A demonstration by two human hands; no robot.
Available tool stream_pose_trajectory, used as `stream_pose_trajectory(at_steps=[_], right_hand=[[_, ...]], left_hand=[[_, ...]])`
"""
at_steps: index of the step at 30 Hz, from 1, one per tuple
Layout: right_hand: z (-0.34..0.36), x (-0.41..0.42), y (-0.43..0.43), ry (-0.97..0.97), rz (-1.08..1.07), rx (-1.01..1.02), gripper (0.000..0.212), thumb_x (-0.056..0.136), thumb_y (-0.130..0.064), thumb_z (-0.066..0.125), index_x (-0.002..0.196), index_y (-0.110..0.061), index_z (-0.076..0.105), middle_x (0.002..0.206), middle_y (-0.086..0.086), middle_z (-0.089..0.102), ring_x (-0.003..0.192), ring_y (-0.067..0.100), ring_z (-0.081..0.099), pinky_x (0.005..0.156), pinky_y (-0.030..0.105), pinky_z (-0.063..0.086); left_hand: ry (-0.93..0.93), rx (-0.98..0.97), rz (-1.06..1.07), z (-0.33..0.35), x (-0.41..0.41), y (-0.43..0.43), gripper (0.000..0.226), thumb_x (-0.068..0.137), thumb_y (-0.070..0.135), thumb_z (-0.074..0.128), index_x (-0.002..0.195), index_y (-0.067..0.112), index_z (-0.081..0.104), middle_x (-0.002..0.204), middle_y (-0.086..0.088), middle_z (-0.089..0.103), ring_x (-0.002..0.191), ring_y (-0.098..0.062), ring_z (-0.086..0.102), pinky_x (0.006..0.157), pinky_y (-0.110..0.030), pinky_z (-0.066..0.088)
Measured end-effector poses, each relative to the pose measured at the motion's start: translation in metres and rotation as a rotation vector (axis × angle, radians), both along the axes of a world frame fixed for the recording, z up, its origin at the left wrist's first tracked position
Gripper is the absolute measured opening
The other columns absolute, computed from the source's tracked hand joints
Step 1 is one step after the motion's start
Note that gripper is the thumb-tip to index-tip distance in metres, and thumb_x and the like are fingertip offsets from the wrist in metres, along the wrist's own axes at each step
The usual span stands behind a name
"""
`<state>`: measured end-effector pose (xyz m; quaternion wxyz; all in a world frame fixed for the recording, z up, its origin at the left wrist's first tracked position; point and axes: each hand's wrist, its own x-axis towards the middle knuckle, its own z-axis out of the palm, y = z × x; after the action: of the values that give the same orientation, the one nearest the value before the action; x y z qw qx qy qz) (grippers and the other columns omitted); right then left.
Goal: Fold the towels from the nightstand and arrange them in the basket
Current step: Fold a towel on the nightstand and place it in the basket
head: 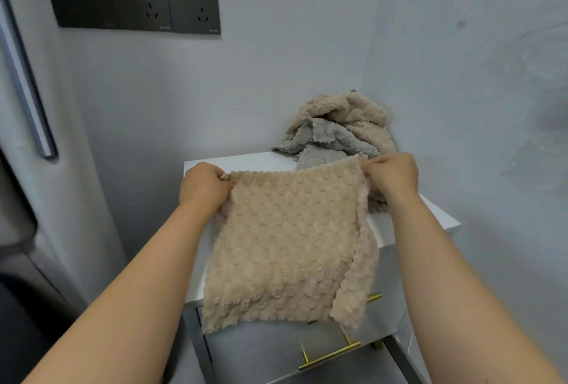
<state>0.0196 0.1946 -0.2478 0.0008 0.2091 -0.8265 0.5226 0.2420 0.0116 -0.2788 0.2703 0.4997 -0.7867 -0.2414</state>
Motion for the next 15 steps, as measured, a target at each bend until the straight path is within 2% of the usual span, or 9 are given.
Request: stream_pose_trajectory(at_steps=[2, 4, 6, 8, 10, 11, 13, 15], right_hand=[[0.003, 0.001, -0.004, -0.079, 0.034, -0.120, 0.022, 0.091, -0.016, 0.061, 0.070, -0.009, 0.067, 0.065, 0.008, 0.067, 0.052, 0.016, 0.061, 0.056, 0.028, 0.052], [0.005, 0.000, -0.005, -0.125, 0.054, -0.268, 0.020, 0.094, -0.006, 0.052, 0.076, -0.007, 0.062, 0.075, 0.010, 0.068, 0.057, 0.010, 0.067, 0.058, 0.026, 0.056], [0.005, -0.001, -0.004, -0.067, 0.079, -0.201, 0.018, 0.093, -0.002, 0.049, 0.081, -0.007, 0.062, 0.077, 0.007, 0.067, 0.057, 0.005, 0.067, 0.063, 0.031, 0.057], [0.001, 0.000, 0.000, -0.077, 0.105, -0.071, 0.016, 0.093, -0.002, 0.047, 0.088, -0.007, 0.061, 0.067, 0.006, 0.065, 0.051, 0.012, 0.067, 0.057, 0.035, 0.056], [0.001, -0.001, 0.002, -0.129, 0.099, -0.081, 0.015, 0.096, -0.005, 0.043, 0.095, -0.007, 0.057, 0.060, 0.010, 0.064, 0.046, 0.018, 0.065, 0.046, 0.031, 0.053], [0.003, -0.001, 0.003, -0.129, 0.087, -0.110, 0.015, 0.097, -0.007, 0.042, 0.095, -0.007, 0.057, 0.061, 0.010, 0.064, 0.048, 0.020, 0.066, 0.048, 0.032, 0.053], [0.004, -0.004, 0.002, -0.058, 0.073, -0.125, 0.017, 0.094, -0.008, 0.046, 0.084, -0.009, 0.059, 0.069, 0.009, 0.064, 0.066, 0.027, 0.068, 0.063, 0.040, 0.056], [0.003, -0.007, 0.003, 0.044, 0.050, -0.054, 0.022, 0.090, -0.007, 0.047, 0.070, -0.013, 0.056, 0.072, 0.007, 0.059, 0.074, 0.027, 0.059, 0.062, 0.033, 0.047]], left_hand=[[0.181, 0.053, 0.000, 0.001, -0.005, -0.001, 0.028, 0.089, 0.015, 0.061, 0.066, -0.003, 0.062, 0.062, -0.018, 0.065, 0.063, -0.031, 0.060, 0.055, -0.028, 0.042], [0.423, 0.127, 0.005, 0.005, -0.009, 0.000, 0.034, 0.092, 0.013, 0.056, 0.061, 0.000, 0.056, 0.048, -0.009, 0.061, 0.064, -0.032, 0.068, 0.059, -0.033, 0.051], [0.564, 0.150, 0.014, 0.009, -0.013, 0.000, 0.030, 0.094, 0.011, 0.054, 0.065, 0.005, 0.054, 0.049, -0.006, 0.058, 0.061, -0.024, 0.071, 0.063, -0.039, 0.055], [0.532, 0.164, -0.002, 0.006, -0.015, 0.000, 0.030, 0.093, 0.009, 0.055, 0.063, 0.008, 0.052, 0.046, -0.002, 0.056, 0.054, -0.018, 0.069, 0.064, -0.038, 0.055], [0.476, 0.214, -0.015, 0.000, -0.015, -0.002, 0.030, 0.093, 0.010, 0.056, 0.063, 0.010, 0.052, 0.046, -0.003, 0.055, 0.054, -0.023, 0.069, 0.073, -0.046, 0.058], [0.479, 0.246, -0.017, -0.003, -0.015, -0.002, 0.029, 0.093, 0.011, 0.056, 0.064, 0.010, 0.052, 0.046, -0.002, 0.055, 0.055, -0.025, 0.070, 0.077, -0.050, 0.056], [0.510, 0.301, 0.003, -0.005, -0.014, -0.001, 0.031, 0.094, 0.010, 0.054, 0.063, 0.009, 0.052, 0.042, 0.004, 0.056, 0.062, -0.027, 0.071, 0.083, -0.047, 0.055], [0.576, 0.318, 0.013, -0.004, -0.014, 0.000, 0.031, 0.093, 0.008, 0.053, 0.062, 0.009, 0.052, 0.046, 0.003, 0.059, 0.067, -0.025, 0.072, 0.088, -0.043, 0.054]])
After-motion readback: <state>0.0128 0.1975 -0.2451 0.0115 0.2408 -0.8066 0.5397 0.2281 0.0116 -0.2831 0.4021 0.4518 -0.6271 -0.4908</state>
